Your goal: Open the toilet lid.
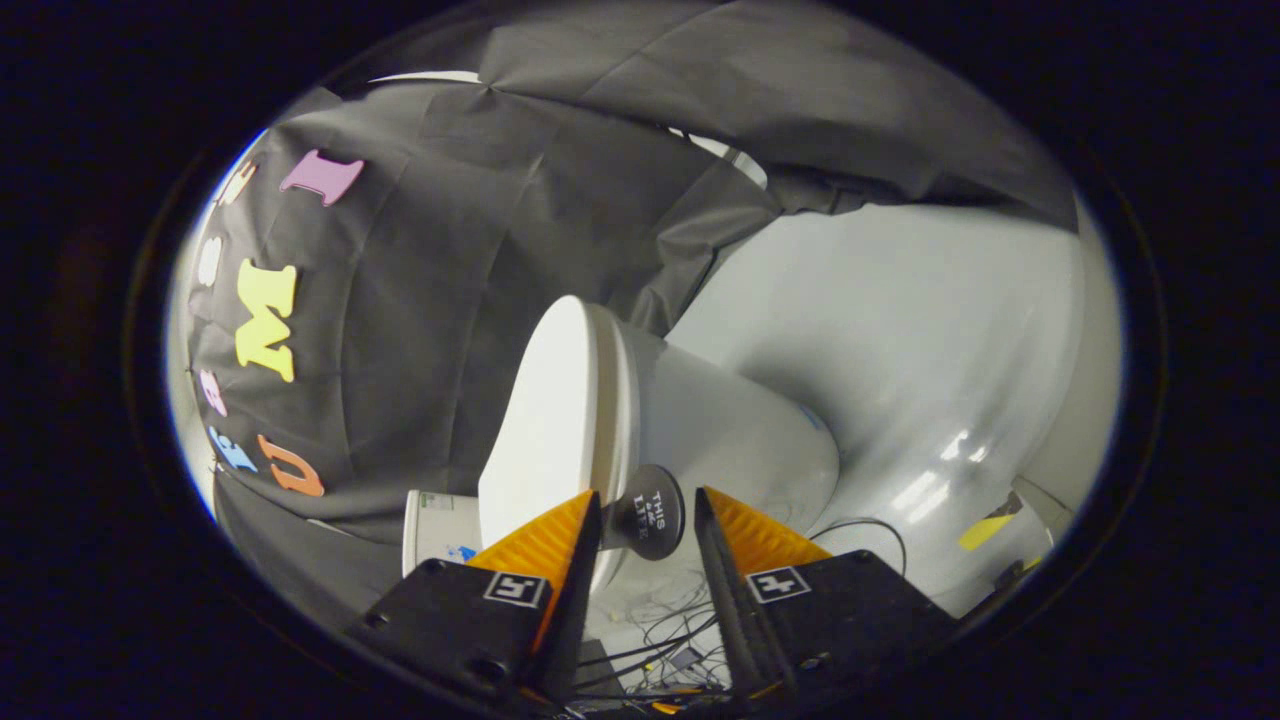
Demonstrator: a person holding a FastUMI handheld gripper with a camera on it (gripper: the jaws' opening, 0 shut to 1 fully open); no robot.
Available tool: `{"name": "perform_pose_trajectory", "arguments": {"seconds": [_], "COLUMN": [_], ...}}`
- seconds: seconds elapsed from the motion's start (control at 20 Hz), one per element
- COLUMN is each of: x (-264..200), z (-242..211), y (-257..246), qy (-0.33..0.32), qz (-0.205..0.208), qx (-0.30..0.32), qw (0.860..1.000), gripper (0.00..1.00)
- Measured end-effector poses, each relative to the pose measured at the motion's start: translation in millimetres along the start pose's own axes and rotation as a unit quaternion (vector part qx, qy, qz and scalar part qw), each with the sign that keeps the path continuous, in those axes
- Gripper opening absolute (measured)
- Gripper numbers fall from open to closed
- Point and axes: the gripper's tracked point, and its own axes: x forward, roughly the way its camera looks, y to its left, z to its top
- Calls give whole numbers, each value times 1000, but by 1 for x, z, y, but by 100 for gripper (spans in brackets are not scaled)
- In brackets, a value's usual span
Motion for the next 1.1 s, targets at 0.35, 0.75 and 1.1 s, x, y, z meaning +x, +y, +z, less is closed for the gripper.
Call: {"name": "perform_pose_trajectory", "arguments": {"seconds": [0.35,0.75,1.1], "x": [-3,-6,-14], "z": [3,4,6], "y": [9,21,32], "qy": [-1,-4,-17], "qz": [35,48,41], "qx": [22,6,-22], "qw": [999,999,999], "gripper": [22,4,4]}}
